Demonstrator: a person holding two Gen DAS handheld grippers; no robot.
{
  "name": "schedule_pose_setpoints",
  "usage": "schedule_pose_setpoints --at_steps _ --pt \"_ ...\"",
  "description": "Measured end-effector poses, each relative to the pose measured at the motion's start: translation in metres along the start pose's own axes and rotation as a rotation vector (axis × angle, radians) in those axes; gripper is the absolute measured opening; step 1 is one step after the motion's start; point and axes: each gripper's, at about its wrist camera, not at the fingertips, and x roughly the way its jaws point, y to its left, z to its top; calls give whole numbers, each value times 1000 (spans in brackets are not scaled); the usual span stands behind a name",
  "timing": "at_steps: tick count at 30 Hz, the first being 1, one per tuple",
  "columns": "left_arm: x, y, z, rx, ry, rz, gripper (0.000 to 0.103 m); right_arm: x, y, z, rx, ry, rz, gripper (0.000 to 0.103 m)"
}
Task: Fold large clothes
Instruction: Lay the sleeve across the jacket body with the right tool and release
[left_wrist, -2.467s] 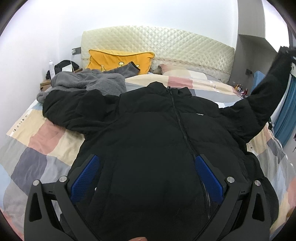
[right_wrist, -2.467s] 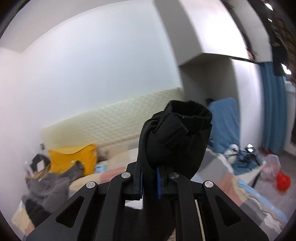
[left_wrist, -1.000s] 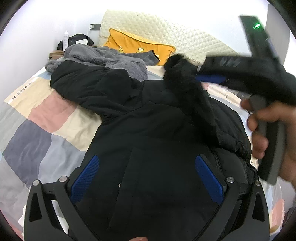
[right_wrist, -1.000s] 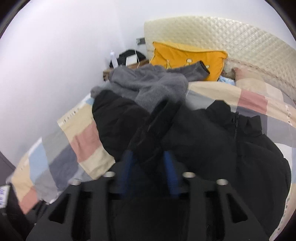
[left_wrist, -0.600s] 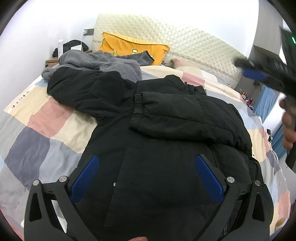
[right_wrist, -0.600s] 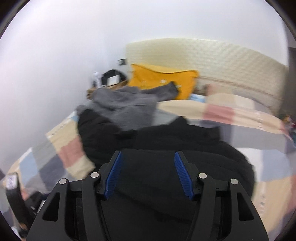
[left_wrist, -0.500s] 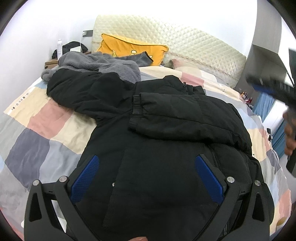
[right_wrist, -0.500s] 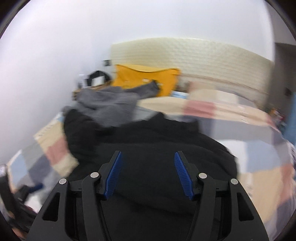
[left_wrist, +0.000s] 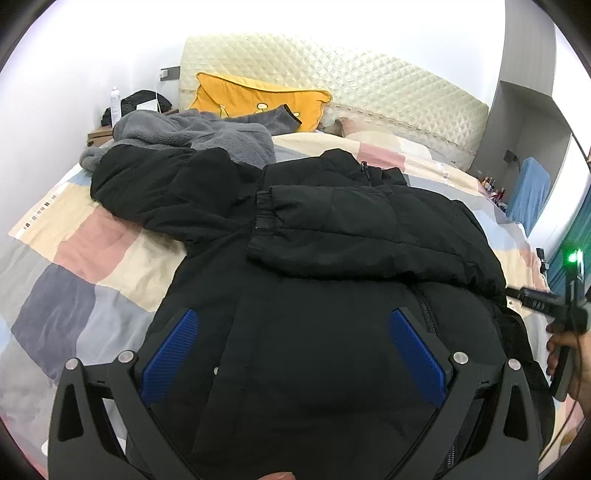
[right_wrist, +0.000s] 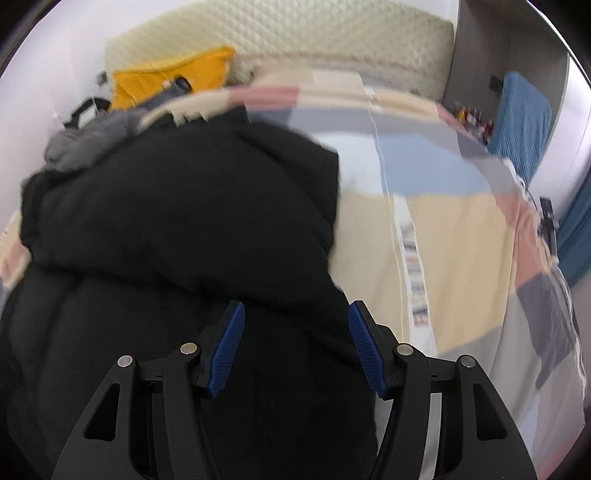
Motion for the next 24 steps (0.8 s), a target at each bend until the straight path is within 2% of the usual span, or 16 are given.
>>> schedule_pose_setpoints --at_steps 7,11,19,24 --pt "8 -6 -6 30 18 20 103 37 -19 -4 81 37 20 57" --pt "12 -10 -7 40 26 26 103 47 -14 -3 27 26 -42 57" --pt "13 -17 -8 66 23 46 103 28 -41 4 168 -109 26 57" --pt "16 -18 -9 75 33 51 103 21 -48 10 200 -134 24 57"
